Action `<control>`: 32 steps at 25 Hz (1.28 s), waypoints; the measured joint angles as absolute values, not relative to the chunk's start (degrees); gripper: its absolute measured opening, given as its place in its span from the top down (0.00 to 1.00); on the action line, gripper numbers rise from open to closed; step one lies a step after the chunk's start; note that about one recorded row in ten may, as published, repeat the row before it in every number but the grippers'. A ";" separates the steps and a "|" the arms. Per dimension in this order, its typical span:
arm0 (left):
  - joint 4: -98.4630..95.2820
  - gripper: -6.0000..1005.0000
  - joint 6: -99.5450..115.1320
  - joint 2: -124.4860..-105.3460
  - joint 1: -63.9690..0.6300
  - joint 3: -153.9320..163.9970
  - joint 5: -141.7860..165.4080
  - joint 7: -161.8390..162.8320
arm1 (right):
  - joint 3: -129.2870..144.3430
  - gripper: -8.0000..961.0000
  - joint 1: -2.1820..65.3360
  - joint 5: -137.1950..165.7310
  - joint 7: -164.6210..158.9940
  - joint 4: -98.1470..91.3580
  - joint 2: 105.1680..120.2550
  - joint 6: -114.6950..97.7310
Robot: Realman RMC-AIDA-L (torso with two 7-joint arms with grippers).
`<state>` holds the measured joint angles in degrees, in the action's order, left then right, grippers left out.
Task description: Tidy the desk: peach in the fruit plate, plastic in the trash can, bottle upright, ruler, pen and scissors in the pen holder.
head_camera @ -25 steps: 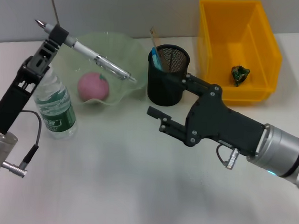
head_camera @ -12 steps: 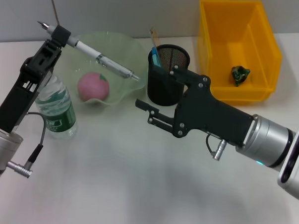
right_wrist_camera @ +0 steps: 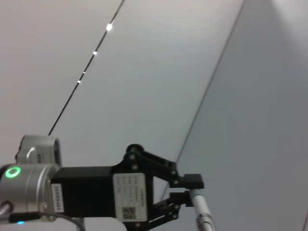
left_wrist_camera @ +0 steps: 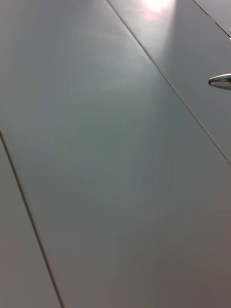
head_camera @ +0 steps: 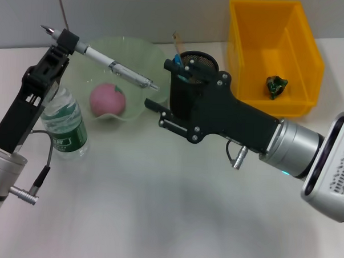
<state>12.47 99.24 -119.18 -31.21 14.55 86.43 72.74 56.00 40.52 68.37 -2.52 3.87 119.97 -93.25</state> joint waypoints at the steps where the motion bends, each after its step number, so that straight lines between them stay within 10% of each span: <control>1: 12.56 0.83 99.21 -119.18 -31.19 14.38 86.43 72.74 | 56.04 0.34 40.78 68.39 -1.79 4.20 119.97 -93.18; 32: 13.45 0.82 98.19 -119.18 -31.79 12.49 86.93 72.86 | 55.90 0.42 45.32 68.47 3.22 4.89 119.97 -90.16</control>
